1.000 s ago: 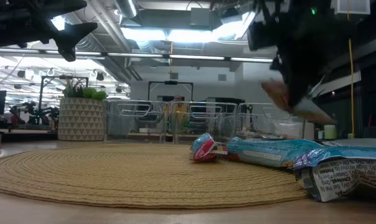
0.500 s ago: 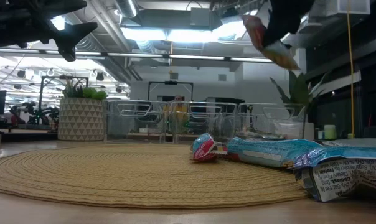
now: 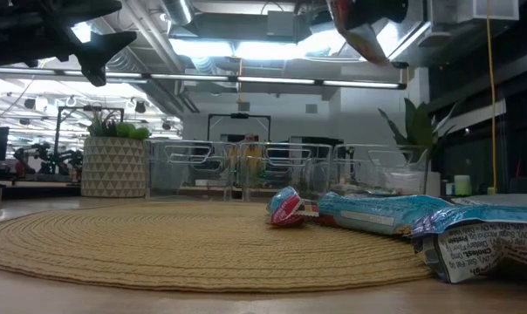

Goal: Pick and place Granola Bars by type
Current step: Put the red granola bar into the middle transparent bin

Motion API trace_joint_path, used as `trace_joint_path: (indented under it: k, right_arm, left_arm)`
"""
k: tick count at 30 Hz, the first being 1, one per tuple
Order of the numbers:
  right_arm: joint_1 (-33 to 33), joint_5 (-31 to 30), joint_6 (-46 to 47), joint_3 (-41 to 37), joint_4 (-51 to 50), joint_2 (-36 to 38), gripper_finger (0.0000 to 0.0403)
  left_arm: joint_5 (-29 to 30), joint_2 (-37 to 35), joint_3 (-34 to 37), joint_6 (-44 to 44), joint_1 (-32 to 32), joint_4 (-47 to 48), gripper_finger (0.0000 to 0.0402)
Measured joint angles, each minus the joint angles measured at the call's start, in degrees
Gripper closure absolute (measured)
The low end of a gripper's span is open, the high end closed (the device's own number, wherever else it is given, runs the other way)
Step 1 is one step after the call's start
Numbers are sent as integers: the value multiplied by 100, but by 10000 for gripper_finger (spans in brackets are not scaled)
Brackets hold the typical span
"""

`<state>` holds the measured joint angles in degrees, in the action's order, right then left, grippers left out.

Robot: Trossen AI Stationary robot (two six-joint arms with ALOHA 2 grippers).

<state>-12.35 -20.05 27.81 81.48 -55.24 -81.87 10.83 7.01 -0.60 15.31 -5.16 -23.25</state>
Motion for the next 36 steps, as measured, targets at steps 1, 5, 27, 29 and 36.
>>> trace_joint_path:
  k: [1,5,27,29,36]
  right_arm:
    - [38,0,-114,54,2,0,359]
    - [282,22,-598,336,3,0,359]
    - [3769,2208,-3589,1876,1096,-129,358]
    - [4056,2467,-3711,1873,1217,-281,358]
    - [4616,3145,-3817,1870,1704,-984,358]
  left_arm:
    - [0,0,0,0,1,0,176]
    - [0,0,0,0,0,-1,176]
    - [0,0,0,0,0,0,176]
    - [0,0,0,0,-1,-1,176]
    - [0,0,0,0,1,-1,176]
